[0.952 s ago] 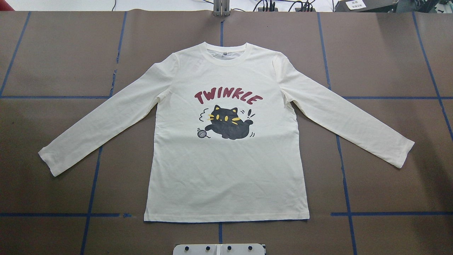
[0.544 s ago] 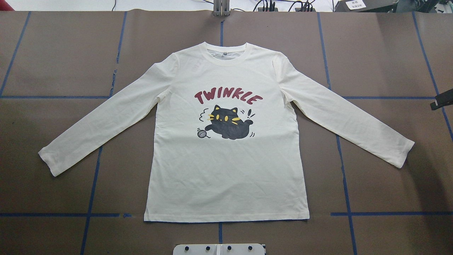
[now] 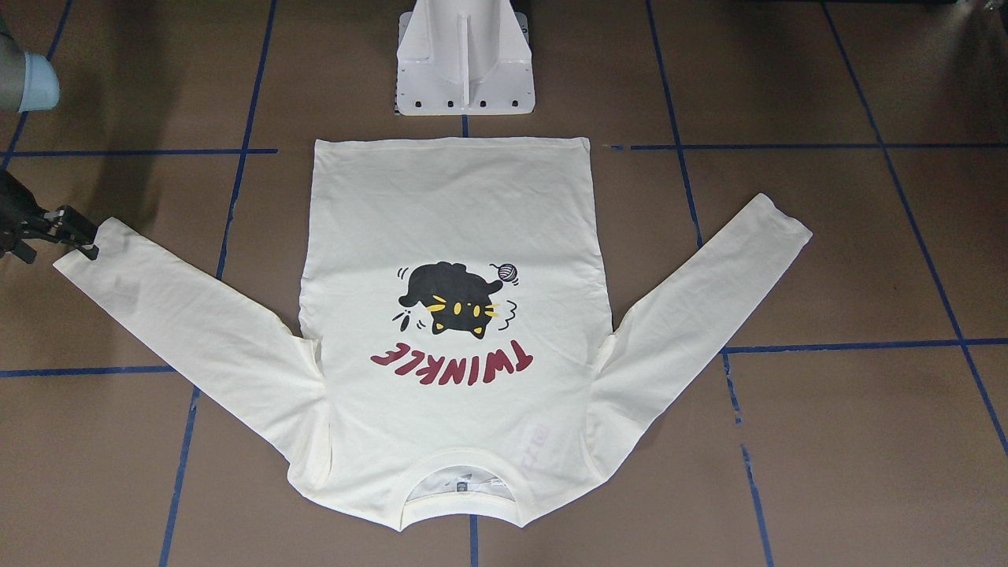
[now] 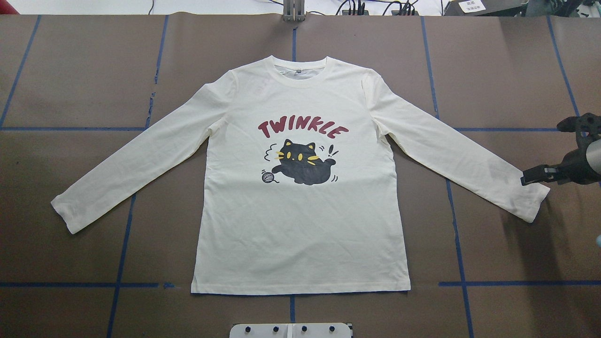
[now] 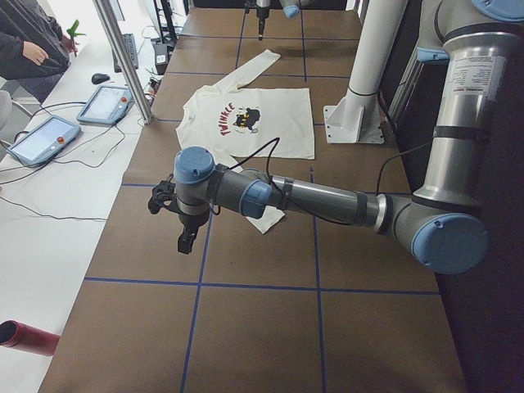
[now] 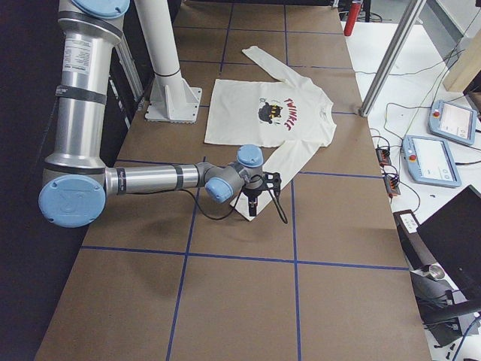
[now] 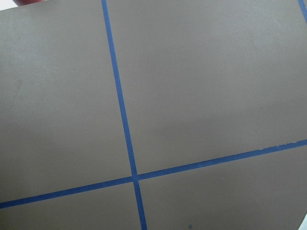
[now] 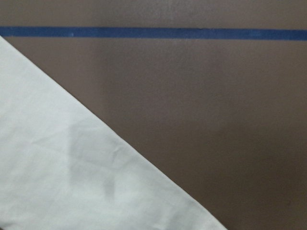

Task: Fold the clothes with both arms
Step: 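Move the right gripper to the sleeve cuff nearest it and grasp it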

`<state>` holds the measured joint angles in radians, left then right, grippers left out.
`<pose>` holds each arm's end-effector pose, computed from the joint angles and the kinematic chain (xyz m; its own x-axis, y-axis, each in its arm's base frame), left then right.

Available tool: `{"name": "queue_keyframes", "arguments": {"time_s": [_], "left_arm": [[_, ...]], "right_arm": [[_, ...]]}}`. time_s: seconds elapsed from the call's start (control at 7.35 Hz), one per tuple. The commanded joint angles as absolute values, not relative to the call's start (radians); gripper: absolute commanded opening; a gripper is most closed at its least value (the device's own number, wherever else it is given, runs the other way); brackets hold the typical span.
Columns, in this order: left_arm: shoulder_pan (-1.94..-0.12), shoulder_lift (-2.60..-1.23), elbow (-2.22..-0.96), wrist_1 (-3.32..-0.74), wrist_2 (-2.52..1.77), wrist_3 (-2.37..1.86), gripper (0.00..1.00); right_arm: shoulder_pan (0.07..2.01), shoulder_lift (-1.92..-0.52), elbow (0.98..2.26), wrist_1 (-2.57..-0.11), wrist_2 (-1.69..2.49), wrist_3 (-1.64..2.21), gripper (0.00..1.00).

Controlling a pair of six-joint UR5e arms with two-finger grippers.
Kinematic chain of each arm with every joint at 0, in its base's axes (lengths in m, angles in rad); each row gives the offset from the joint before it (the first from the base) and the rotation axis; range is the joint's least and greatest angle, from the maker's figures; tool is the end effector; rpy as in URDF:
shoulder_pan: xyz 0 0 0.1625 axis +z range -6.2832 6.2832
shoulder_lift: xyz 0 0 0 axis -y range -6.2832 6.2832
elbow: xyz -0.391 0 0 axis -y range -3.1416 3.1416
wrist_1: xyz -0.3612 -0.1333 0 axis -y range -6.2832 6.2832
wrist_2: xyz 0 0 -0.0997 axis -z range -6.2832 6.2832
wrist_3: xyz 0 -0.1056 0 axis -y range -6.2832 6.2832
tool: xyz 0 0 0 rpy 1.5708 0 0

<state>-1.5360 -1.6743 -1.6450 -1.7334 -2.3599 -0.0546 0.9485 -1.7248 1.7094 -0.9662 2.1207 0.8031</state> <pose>-0.0404 -0.5164 0.5244 0.6966 0.2095 -0.6862 0.0052 0.9549 0.2968 -0.1896 -0.3983 0.5739 0.7122 -0.0230 0.7016 -0.0401 0.9965 0.0733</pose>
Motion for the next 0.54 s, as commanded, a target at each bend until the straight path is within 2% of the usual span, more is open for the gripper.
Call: {"name": "queue_keyframes", "arguments": {"time_s": [0.0, 0.41], "left_arm": [[-1.536, -1.674, -1.649, -1.744, -2.362, -0.055, 1.0], [-1.536, -1.674, -1.651, -1.746, -2.362, -0.055, 1.0]], "right_arm": [[0.93, -1.73, 1.698, -0.965, 2.146, 0.811, 1.0], [0.93, -1.758, 1.683, -0.966, 2.18, 0.81, 1.0]]}}
